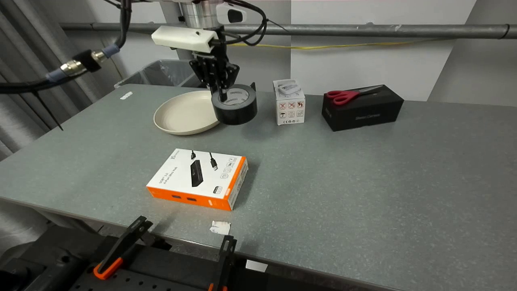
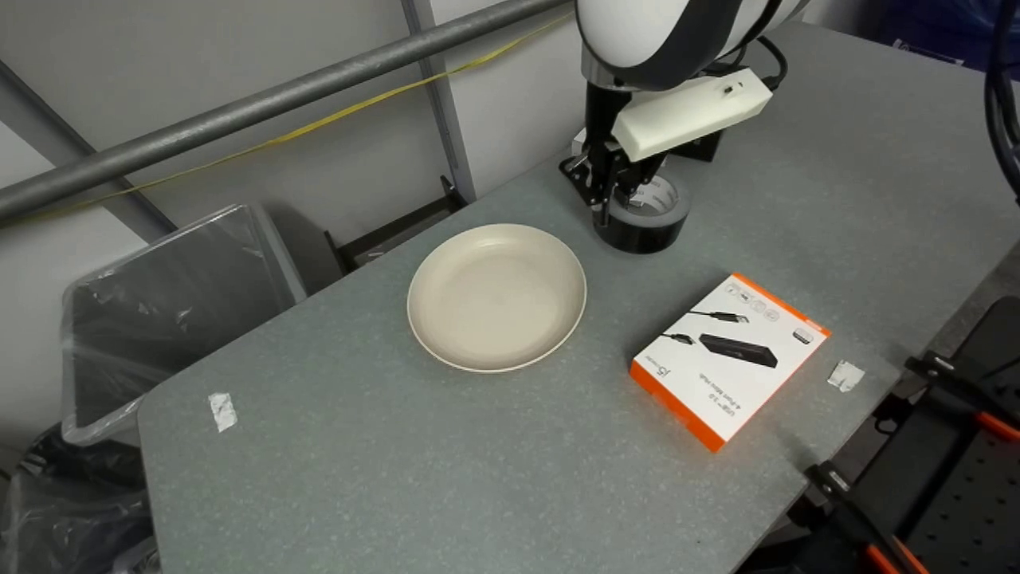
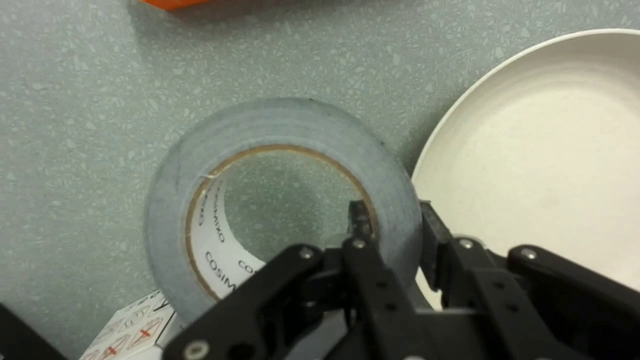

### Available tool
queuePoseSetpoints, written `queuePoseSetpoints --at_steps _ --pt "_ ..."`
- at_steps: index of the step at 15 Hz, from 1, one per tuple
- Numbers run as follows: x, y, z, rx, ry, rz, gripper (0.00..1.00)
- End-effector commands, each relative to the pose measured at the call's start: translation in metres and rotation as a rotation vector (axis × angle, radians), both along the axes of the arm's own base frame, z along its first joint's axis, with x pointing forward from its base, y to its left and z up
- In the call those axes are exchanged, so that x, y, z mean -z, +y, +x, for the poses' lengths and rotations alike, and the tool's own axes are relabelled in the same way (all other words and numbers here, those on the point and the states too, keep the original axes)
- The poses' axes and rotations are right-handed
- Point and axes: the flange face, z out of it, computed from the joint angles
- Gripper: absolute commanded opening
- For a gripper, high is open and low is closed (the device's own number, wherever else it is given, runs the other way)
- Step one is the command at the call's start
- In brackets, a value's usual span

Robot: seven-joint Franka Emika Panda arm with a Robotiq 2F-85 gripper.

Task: Pick up the masking table and put it on the plate

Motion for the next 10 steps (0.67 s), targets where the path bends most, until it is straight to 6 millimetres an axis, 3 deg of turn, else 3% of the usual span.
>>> queuePoseSetpoints --at_steps 1,2,3,5,10 --pt "0.001 -0.001 0.0 0.002 0.003 -0.001 0.26" --pt "0.002 -0.002 0.0 0.002 0.005 -0.001 0.26" --pt "0.003 -0.002 0.0 0.002 0.006 -0.001 0.06" --pt "-0.004 0.018 0.008 -0.026 -0.026 0.011 0.06" --pt "-0.009 0.096 0.033 -0.139 -0.072 0.028 0.06"
